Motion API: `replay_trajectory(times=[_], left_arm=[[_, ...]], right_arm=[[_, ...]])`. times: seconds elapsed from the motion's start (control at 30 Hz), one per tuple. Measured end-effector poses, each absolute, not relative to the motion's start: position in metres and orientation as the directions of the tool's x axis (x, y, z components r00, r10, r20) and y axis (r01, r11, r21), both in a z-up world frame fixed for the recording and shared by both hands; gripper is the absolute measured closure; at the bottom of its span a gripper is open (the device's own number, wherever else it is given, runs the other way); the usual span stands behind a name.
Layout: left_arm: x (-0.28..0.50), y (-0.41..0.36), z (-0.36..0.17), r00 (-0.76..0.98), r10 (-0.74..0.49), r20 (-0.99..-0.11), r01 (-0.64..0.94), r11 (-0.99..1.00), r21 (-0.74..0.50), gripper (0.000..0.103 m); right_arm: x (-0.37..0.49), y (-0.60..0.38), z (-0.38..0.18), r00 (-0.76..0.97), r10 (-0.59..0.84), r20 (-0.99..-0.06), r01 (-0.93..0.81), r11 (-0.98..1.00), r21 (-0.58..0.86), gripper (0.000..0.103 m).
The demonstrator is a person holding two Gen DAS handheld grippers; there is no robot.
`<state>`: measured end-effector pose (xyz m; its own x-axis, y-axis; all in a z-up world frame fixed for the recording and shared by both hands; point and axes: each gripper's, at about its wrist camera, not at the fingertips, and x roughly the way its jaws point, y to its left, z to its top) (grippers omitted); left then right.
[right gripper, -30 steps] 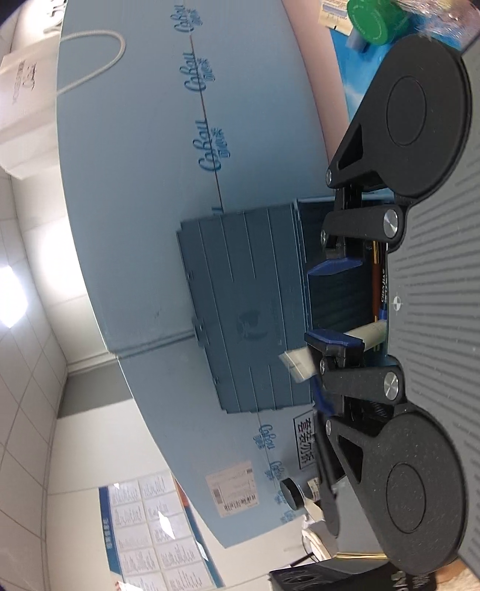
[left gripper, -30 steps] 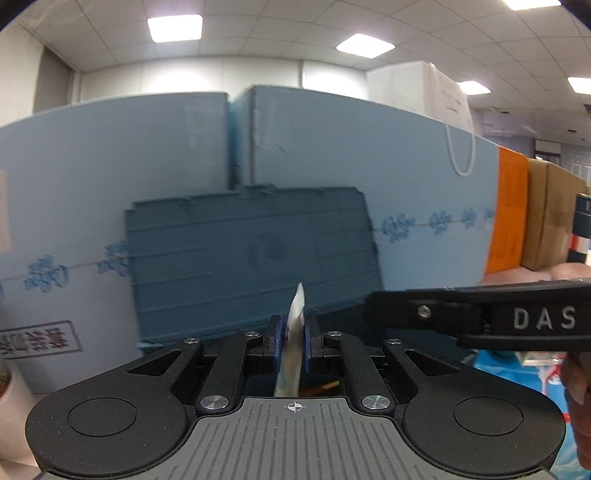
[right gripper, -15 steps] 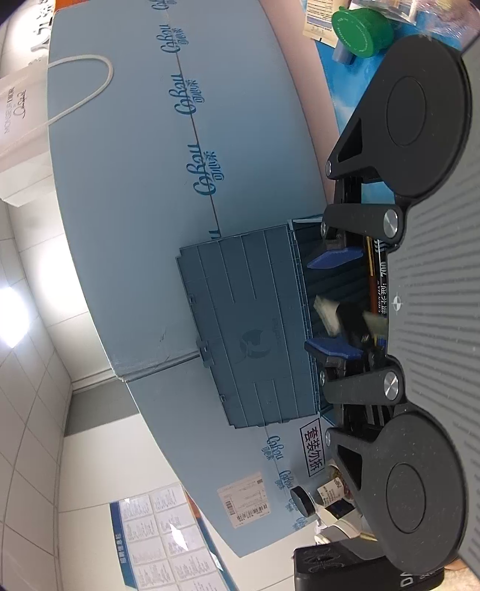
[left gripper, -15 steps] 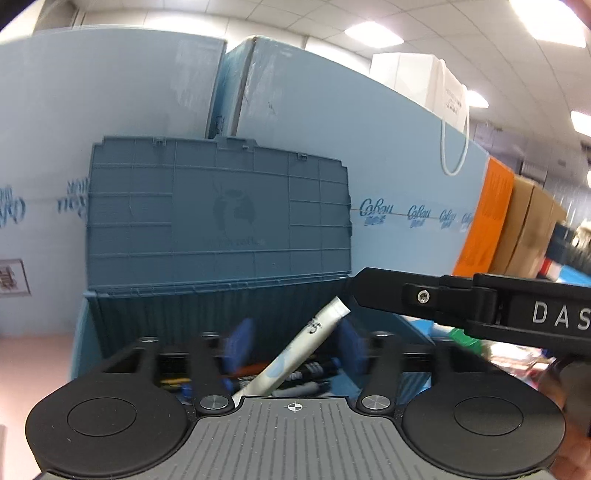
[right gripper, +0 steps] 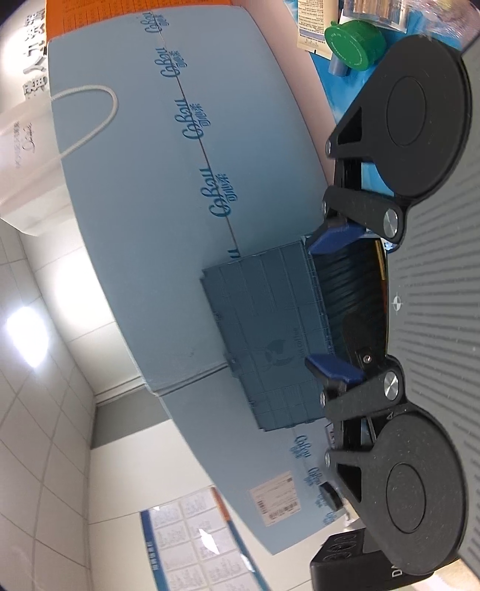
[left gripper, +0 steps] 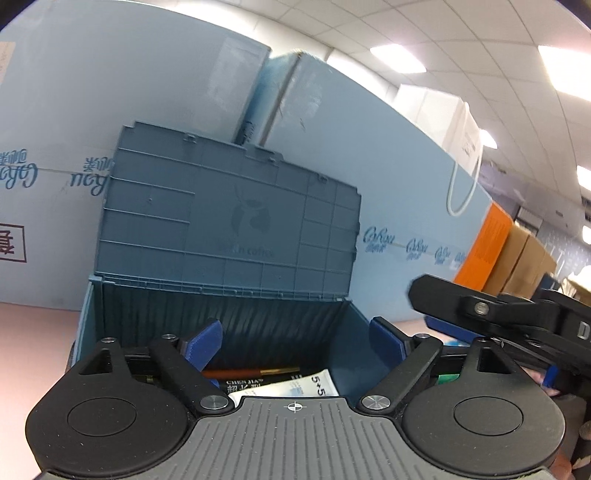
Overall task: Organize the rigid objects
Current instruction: 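Move the open left gripper back over the mat toward the glass bottle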
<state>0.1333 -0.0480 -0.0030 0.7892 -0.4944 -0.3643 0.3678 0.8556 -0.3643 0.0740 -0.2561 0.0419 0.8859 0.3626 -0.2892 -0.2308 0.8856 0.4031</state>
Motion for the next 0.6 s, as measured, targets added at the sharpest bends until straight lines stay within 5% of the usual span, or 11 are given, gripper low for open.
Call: replay_trajectory(times=[0.37,0.6], left_arm=[[0.136,-0.036,0.002,0.804,-0.501,-0.321,0.324,0.821,-0.470,0.006],[0.132,-0.038,0.007,0.832,-0.447,-0.328,0.270,0.843,-0.465,0.003]], right_arm=[[0.057,-0.280,0.048,0.908,0.338,-0.248,-0.203,0.872,0.445,0.011],[0.043,-0.304,0.047,0.928,0.267,-0.260,-0.131,0.887,0.442,0.009]])
